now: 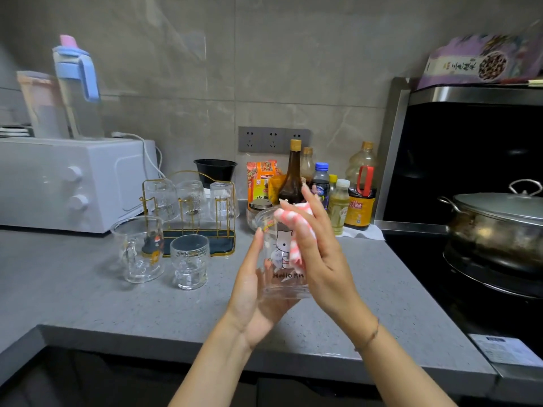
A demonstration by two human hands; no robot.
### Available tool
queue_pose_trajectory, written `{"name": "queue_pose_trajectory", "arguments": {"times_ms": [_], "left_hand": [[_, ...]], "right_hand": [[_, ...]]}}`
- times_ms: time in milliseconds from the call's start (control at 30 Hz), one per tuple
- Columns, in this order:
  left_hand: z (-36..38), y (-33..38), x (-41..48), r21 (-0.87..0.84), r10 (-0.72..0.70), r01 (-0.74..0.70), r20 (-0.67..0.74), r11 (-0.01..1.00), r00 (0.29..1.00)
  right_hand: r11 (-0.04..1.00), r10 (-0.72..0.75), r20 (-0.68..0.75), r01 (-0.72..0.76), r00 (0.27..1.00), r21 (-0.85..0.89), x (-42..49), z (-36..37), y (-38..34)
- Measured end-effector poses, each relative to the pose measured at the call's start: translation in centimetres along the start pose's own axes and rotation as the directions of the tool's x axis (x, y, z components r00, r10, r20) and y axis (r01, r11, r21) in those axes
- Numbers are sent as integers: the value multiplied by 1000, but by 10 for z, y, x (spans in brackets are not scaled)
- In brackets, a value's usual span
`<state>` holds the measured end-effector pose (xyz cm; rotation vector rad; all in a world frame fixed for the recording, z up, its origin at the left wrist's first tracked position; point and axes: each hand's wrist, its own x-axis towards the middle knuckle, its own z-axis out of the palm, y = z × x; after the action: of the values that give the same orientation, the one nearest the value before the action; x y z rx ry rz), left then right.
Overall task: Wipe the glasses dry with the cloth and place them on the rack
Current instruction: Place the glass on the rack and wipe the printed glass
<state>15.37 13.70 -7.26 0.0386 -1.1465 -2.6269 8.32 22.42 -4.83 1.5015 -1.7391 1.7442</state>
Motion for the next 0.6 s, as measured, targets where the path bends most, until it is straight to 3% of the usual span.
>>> {"name": "queue_pose_trajectory", "arguments": {"times_ms": [67,167,233,333,433,500,600], "left_hand": [[-5,-3,0,-11,0,0,-11,1000,1000],[-12,-8,-7,49,0,3,-52,999,999],[-18,-11,-17,75,3,3,-72,997,997],[-22,-16,-28,86,-13,19,-65,996,998],[-22,-20,-36,149,-9,18,-61,989,998],[-21,-21,-41,185,-2,15,-69,983,998],[-24,-23,-49,209,-6,21,-72,978,997]], "right_hand": [[996,8,-55,-3,998,92,4,-2,-6],[950,207,-80,-181,975,253,16,-14,-14],[926,299,-42,-279,953,255,25,-26,-13],[899,389,98,-401,916,176,33,-35,-14],[837,508,282,-543,814,61,29,-31,-20],[829,537,397,-552,744,-86,23,-30,-21],[823,548,484,-544,682,-165,16,-33,-22]]}}
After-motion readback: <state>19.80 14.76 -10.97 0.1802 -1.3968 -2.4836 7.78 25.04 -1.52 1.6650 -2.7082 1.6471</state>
